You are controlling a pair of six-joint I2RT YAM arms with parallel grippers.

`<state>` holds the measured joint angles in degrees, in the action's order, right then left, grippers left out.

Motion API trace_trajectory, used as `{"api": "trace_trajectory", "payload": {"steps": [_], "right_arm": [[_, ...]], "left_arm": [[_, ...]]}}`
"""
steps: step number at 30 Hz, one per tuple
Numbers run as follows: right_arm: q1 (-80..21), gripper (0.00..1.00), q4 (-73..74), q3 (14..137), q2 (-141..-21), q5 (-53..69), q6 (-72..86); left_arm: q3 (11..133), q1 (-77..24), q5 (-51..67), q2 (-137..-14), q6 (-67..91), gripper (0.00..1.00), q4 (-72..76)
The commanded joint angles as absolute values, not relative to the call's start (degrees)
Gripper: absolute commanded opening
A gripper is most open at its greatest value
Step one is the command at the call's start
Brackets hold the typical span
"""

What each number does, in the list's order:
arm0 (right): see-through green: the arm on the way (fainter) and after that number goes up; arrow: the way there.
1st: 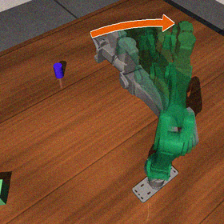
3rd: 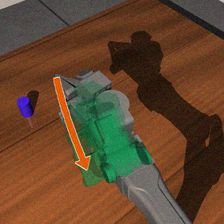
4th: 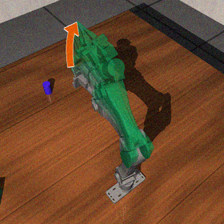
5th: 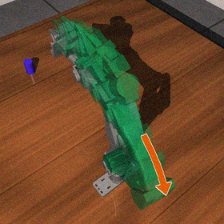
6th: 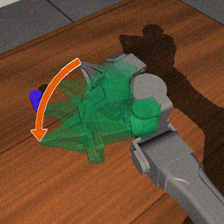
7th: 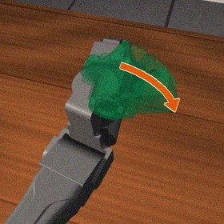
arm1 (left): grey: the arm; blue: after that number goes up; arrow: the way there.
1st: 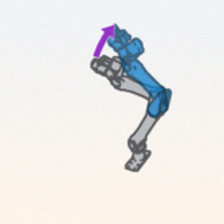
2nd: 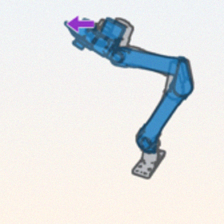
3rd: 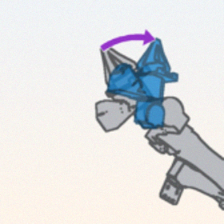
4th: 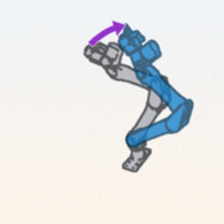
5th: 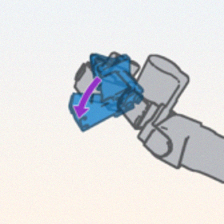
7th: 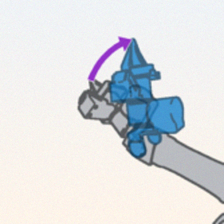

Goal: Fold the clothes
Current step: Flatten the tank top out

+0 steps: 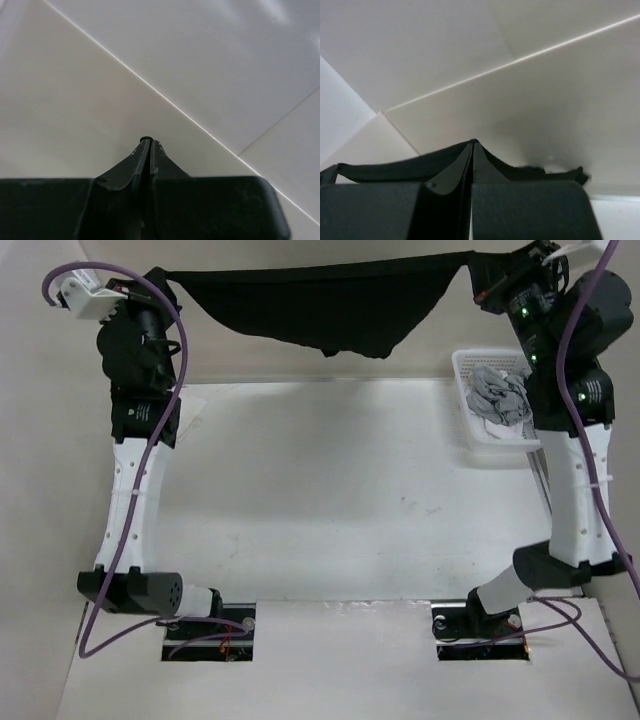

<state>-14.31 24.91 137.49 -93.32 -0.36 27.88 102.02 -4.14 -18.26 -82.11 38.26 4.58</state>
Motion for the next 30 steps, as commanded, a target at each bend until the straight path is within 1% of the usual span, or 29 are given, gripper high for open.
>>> {"api": "trace_trajectory", "payload": {"steps": [1, 4, 9, 11, 14, 16, 21, 25, 28, 30], "right_arm": [[-14.3, 0.0, 22.8, 125.9, -88.1, -0.3, 27.6], [-14.6, 0.0, 16.9, 106.9, -78.4, -1.3, 27.0], [-19.5, 0.0, 9.5, 72.4, -59.5, -3.9, 28.1], [-22.7, 0.0, 8.2, 61.5, -53.2, -5.4, 30.3], [-30.3, 0.0, 8.3, 46.7, -44.6, -7.8, 33.5], [-38.1, 0.0, 9.4, 37.3, -39.3, -9.4, 37.8], [-54.7, 0.0, 16.8, 24.2, -30.8, -14.0, 50.4], [-69.0, 0.0, 23.4, 21.0, -25.8, -21.0, 60.6], [-76.2, 0.0, 27.1, 23.1, -26.5, -26.9, 64.2], [-76.2, 0.0, 27.6, 24.9, -28.7, -29.3, 63.6]], "left_arm": [[96.4, -3.7, -17.9, -78.3, 38.0, 0.02, 7.4], [86.7, -4.7, -19.3, -73.3, 38.1, 0.02, 9.2], [60.8, -8.6, -25.0, -60.2, 39.4, 0.02, 13.8], [50.5, -10.2, -26.8, -54.7, 41.3, 0.02, 13.9], [34.1, -12.3, -28.4, -44.0, 44.5, 0.02, 10.9], [27.3, -13.8, -29.1, -36.2, 46.5, 0.02, 3.1], [20.8, -15.1, -28.5, -20.4, 48.5, 0.02, -17.7], [20.4, -16.0, -26.5, -12.4, 53.6, 0.02, -32.4], [21.9, -16.9, -26.0, -10.2, 55.2, 0.02, -35.4], [23.3, -17.1, -26.8, -12.0, 54.8, 0.02, -32.5]]}}
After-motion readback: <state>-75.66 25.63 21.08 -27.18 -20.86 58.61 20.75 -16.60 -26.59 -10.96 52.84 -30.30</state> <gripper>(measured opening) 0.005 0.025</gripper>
